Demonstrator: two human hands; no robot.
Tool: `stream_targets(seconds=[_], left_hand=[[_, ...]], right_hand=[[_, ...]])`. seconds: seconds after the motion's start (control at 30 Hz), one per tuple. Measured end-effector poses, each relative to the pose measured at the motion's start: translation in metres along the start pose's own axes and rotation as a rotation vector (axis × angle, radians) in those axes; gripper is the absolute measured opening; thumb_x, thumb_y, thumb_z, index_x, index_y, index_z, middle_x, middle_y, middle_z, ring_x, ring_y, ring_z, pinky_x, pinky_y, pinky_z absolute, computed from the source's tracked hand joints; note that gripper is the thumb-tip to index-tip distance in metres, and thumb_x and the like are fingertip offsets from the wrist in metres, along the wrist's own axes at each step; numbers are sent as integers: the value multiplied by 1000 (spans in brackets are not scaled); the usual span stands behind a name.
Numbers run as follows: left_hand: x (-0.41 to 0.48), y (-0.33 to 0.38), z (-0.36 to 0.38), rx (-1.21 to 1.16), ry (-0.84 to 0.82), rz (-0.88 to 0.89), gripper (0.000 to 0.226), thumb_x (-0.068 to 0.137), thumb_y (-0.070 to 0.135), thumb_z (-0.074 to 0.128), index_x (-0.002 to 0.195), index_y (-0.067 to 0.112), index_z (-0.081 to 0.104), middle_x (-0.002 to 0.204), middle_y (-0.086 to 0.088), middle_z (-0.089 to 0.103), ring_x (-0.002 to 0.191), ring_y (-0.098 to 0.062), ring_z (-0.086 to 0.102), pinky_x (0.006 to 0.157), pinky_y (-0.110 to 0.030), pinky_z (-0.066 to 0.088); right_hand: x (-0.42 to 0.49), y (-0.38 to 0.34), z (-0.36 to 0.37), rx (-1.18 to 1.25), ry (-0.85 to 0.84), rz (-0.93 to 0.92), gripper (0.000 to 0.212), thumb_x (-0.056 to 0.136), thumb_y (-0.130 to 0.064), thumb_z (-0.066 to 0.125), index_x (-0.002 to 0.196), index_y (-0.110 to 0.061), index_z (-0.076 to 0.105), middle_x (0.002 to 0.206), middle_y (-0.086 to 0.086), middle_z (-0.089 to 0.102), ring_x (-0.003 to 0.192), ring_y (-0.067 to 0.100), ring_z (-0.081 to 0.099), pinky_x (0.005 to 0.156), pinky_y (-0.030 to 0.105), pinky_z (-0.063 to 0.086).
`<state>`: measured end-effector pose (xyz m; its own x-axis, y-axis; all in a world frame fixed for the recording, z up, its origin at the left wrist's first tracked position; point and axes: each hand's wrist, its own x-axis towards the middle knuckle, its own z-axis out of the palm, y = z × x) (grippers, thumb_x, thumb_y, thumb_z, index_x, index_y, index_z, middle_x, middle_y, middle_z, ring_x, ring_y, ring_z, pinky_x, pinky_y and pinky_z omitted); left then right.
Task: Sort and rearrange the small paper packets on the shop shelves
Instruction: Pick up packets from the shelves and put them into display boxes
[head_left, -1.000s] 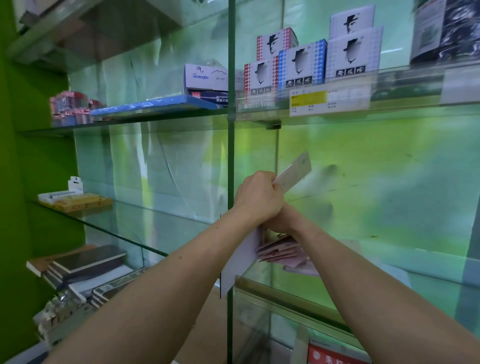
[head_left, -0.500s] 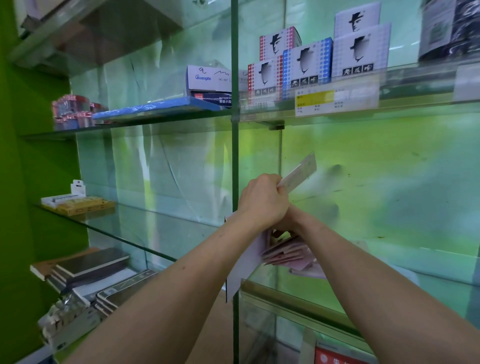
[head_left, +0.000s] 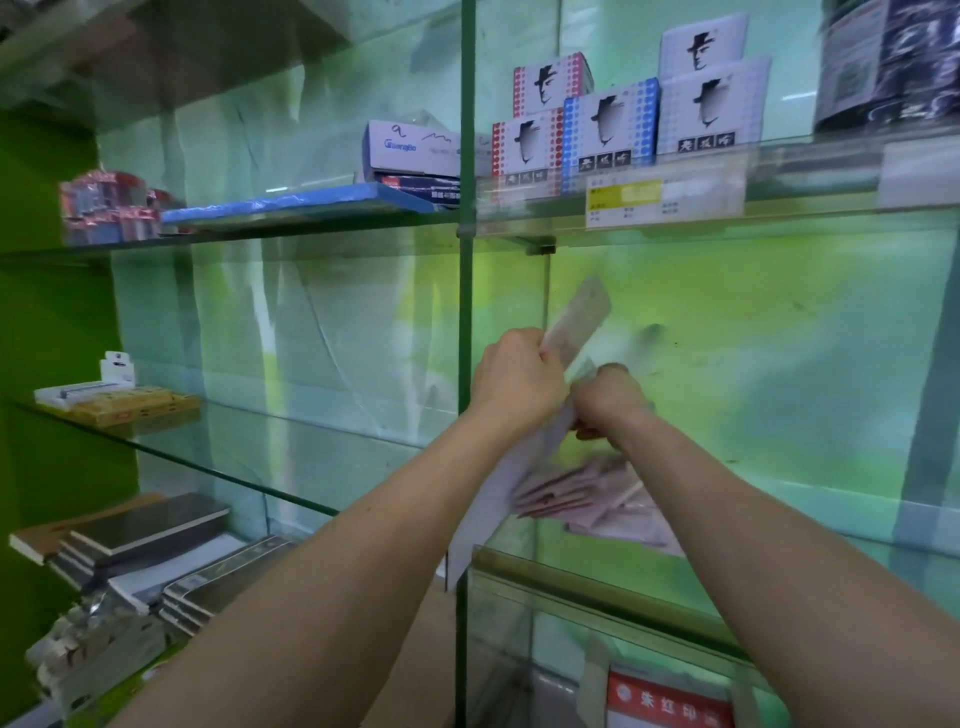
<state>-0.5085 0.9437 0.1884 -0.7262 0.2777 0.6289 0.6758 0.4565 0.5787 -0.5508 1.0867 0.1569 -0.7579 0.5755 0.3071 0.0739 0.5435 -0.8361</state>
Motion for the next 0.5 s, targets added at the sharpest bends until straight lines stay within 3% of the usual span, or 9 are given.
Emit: stream_targets(seconds=[0.07,0.13,0.27,0.4,0.5], left_hand=[[2,2,-2,-77,32,-15,28,96,18,45,72,4,52,90,-27,62,88,-44,60,62,-44,48],[6,3,-3,-128,52,-11,28,96,19,44,73,6,54,82,-25,62,81,-42,63,64,-44,51],[11,8,4,-80,84,42,29,97,22,41,72,10,48,72,-11,57,68,-32,57,56,-31,39],[9,16,24,-9,88,92,31,99,26,39,72,11,46,73,-7,51,70,-28,47,59,-31,32],[3,26,41,18,49,131,26,97,26,40,77,11,47,80,-11,51,75,-30,47,62,-32,33]], right_hand=[[-6,-5,-24,99,45,11,27,86,-10,47,105,3,60,85,23,69,68,34,71,64,48,60],[-17,-9,-46,258,59,36,25,90,-10,46,109,-1,61,94,22,69,77,35,70,65,45,60],[-44,-13,-90,403,48,13,15,95,-10,44,103,-10,56,83,13,61,62,27,61,47,32,58],[-74,-15,-120,372,66,0,8,86,3,58,88,-5,59,77,11,60,60,21,59,49,28,58],[-88,-10,-139,296,104,-8,20,83,11,56,73,-6,58,71,9,59,58,20,58,50,26,57]])
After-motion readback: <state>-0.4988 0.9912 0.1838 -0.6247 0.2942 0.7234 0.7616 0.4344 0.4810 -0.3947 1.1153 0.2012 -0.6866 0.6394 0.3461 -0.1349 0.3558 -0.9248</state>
